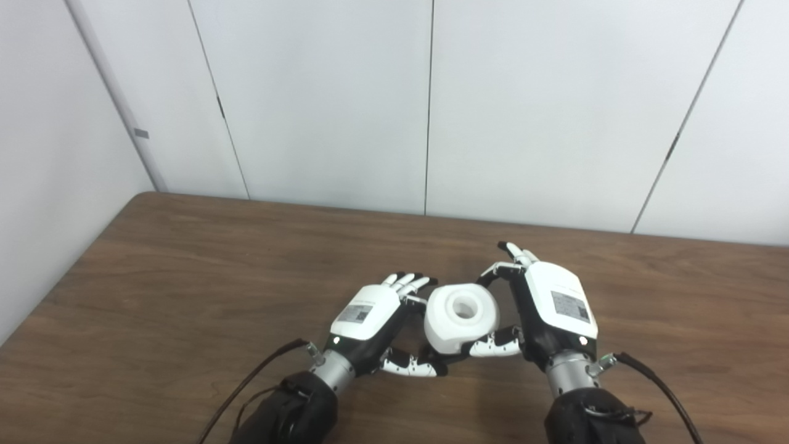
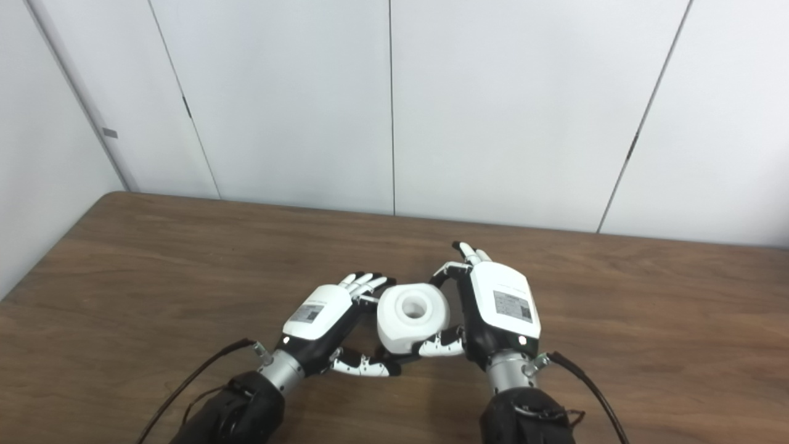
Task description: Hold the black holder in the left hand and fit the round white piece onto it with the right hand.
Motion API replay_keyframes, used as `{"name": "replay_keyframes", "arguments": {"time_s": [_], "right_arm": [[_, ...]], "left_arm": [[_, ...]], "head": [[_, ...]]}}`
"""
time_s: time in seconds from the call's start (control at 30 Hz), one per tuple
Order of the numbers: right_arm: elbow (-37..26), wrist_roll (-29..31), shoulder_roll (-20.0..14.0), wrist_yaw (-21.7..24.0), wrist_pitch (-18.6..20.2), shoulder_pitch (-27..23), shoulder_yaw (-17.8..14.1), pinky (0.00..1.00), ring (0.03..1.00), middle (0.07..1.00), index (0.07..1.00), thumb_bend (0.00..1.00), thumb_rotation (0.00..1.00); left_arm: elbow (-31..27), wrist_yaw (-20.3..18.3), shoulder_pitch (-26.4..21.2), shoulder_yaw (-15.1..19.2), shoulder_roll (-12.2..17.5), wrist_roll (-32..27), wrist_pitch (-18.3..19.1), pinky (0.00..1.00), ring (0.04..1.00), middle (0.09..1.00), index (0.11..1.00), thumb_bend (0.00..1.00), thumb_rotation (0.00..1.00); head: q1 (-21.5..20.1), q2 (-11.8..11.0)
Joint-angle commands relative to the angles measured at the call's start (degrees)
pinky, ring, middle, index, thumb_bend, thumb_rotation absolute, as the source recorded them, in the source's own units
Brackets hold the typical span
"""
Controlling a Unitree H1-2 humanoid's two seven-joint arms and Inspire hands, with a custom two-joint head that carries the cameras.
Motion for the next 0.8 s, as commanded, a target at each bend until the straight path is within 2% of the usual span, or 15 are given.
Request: {"name": "replay_keyframes", "arguments": {"time_s": [0.0, 0.77], "right_arm": [[1.5, -0.8, -0.4, 1.2, 0.2, -0.3, 0.8, 0.66, 0.913, 0.915, 0.484, 0.51, 0.14], [1.5, 1.3, -0.6, 0.3, 0.5, 0.2, 1.0, 0.66, 0.925, 0.924, 0.483, 0.51, 0.15]], "left_arm": [[-0.2, 0.5, -1.8, -1.3, -0.4, 0.1, -2.2, 1.00, 0.966, 0.932, 0.481, 0.52, 0.04], [0.7, 1.8, -1.9, -2.1, 0.1, -0.1, -2.3, 1.00, 0.967, 0.933, 0.481, 0.52, 0.04]], "head": [[0.0, 0.1], [-0.4, -1.1]]}}
